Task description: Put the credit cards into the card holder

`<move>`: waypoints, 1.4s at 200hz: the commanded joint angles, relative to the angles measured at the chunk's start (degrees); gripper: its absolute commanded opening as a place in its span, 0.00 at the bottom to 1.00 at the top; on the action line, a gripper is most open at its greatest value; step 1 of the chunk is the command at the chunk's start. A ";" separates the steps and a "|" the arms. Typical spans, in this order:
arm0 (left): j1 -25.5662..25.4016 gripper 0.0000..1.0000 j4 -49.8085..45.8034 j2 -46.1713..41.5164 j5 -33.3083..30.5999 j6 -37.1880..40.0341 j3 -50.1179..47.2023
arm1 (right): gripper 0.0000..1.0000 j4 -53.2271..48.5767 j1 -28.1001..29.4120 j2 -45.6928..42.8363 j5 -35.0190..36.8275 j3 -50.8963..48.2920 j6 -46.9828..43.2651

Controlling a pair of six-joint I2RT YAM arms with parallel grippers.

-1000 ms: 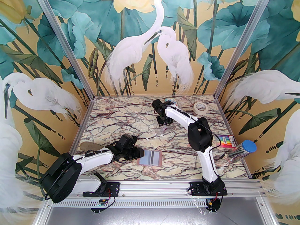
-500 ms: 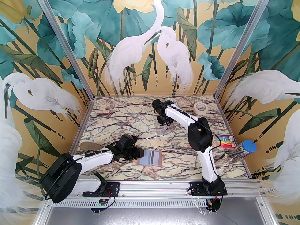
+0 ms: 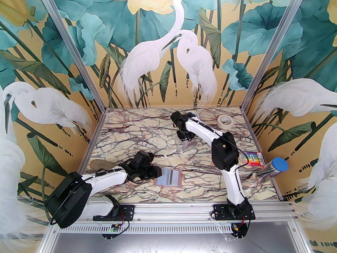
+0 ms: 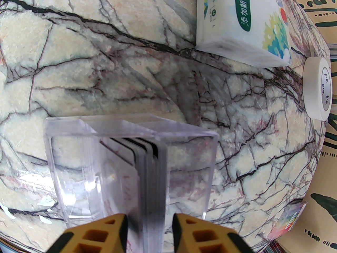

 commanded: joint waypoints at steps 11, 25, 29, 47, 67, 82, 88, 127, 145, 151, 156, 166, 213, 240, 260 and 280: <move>0.33 0.44 -2.24 1.11 -1.73 1.51 -1.03 | 0.30 -1.44 -0.27 -2.10 1.53 1.64 -0.33; 0.26 0.44 -2.25 1.15 -1.73 1.47 -1.02 | 0.29 -1.55 -0.25 -2.16 1.44 1.65 -0.24; 0.27 0.44 -2.17 1.14 -1.77 1.42 -1.04 | 0.28 -1.61 -0.31 -2.14 1.44 1.77 -0.30; 0.31 0.44 -2.08 1.09 -1.78 1.42 -0.94 | 0.26 -1.70 -0.26 -2.33 1.53 1.75 -0.24; 0.31 0.44 -2.25 1.27 -1.75 1.51 -0.82 | 0.24 -1.92 -0.32 -2.32 1.53 1.91 -0.27; 0.27 0.44 -2.25 1.35 -1.69 1.60 -0.78 | 0.22 -2.04 -0.32 -2.33 1.55 2.10 -0.22; 0.26 0.44 -2.23 1.38 -1.69 1.60 -0.68 | 0.21 -2.05 -0.32 -2.33 1.53 2.20 -0.25; 0.26 0.44 -2.34 1.36 -1.69 1.60 -0.59 | 0.20 -2.71 -0.32 -2.29 1.86 2.58 -0.23; 0.31 0.44 -2.34 1.40 -1.69 1.60 -0.57 | 0.20 -3.02 -0.32 -2.38 2.21 2.70 -0.33; 0.25 0.44 -2.29 1.41 -1.69 1.59 -0.61 | 0.20 -3.07 -0.31 -2.42 2.27 2.72 -0.32; 0.31 0.44 -2.41 1.37 -1.64 1.60 -0.50 | 0.20 -3.17 -0.29 -2.42 2.37 2.79 -0.33; 0.30 0.44 -2.47 1.40 -1.62 1.68 -0.43 | 0.20 -3.28 -0.24 -2.50 2.58 2.80 -0.33; 0.26 0.44 -2.59 1.72 -1.60 1.86 -0.07 | 0.20 -3.81 -0.32 -2.50 3.76 3.18 -0.41; 0.26 0.44 -2.61 1.85 -1.60 1.86 -0.08 | 0.20 -4.14 -0.29 -2.51 4.34 3.30 -0.41; 0.27 0.44 -2.45 1.95 -1.56 1.85 0.00 | 0.20 -4.22 -0.31 -2.69 4.16 3.33 -0.39; 0.27 0.44 -2.38 2.04 -1.51 1.86 0.06 | 0.20 -4.17 -0.23 -2.69 3.77 3.30 -0.41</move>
